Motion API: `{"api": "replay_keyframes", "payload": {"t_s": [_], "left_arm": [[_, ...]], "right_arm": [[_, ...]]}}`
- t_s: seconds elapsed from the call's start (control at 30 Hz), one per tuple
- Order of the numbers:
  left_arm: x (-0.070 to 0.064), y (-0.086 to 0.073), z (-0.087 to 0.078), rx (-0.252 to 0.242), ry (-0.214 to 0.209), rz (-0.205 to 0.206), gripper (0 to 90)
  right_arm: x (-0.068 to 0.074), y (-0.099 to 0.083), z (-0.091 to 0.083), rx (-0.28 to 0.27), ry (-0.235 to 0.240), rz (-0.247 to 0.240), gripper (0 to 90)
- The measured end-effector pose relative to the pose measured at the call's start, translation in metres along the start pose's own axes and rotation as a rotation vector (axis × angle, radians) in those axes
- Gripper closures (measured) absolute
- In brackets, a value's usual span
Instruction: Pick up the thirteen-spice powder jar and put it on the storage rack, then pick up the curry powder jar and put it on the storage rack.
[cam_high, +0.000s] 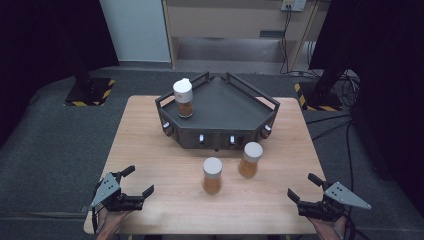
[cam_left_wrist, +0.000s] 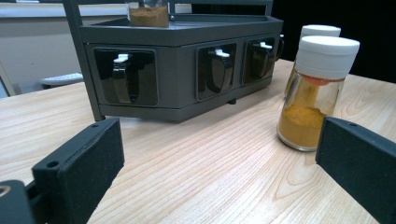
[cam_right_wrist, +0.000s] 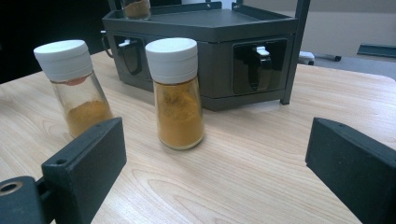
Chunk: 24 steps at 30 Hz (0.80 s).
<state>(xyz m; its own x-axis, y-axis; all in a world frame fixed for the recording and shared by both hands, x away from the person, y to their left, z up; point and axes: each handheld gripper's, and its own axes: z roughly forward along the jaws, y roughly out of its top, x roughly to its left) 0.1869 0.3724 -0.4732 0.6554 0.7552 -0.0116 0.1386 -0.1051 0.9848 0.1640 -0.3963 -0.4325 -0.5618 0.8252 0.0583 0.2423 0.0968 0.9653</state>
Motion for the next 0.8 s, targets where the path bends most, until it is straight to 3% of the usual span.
{"api": "replay_keyframes", "payload": {"t_s": [0.23, 0.8], "left_arm": [[-0.0021, 0.0019, 0.0017, 0.009, -0.014, 0.029, 0.0], [0.0013, 0.0021, 0.0046, 0.005, -0.073, 0.028, 0.0]], "right_arm": [[-0.0003, -0.0005, -0.0008, -0.003, 0.002, -0.002, 5.0], [0.0042, 0.0064, 0.0005, -0.025, 0.029, -0.003, 5.5]]}}
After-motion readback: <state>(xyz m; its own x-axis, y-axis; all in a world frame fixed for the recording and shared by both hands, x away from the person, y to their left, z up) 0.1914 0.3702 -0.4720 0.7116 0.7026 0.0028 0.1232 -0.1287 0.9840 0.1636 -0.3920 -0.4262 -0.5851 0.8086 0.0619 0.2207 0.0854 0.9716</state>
